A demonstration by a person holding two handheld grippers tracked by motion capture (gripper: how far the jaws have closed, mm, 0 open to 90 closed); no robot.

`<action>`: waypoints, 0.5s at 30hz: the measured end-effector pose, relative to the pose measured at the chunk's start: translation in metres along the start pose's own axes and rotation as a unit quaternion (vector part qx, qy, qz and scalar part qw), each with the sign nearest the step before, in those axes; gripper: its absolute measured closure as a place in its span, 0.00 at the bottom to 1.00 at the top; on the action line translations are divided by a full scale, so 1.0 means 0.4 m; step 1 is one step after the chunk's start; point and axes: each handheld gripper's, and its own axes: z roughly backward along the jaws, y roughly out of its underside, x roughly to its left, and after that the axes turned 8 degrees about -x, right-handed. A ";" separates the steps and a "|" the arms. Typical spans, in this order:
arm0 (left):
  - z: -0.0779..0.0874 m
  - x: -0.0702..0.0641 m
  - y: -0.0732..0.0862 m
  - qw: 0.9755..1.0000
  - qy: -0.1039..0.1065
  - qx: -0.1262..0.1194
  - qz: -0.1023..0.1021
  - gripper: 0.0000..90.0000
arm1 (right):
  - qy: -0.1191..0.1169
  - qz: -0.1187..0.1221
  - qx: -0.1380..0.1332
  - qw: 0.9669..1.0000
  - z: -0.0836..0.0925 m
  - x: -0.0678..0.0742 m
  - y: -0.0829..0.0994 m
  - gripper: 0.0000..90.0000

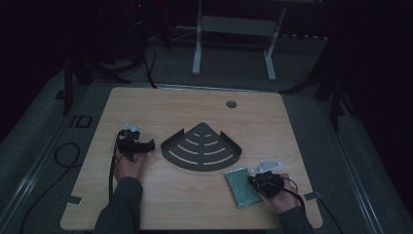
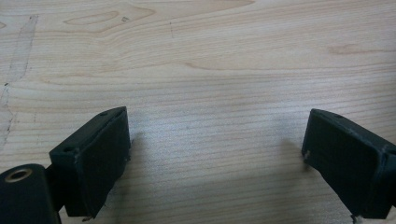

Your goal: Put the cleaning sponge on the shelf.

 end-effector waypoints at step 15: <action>0.000 0.000 0.000 1.000 0.000 0.000 0.000 0.09 | 0.021 -0.021 0.012 1.000 -0.001 -0.098 0.007 0.99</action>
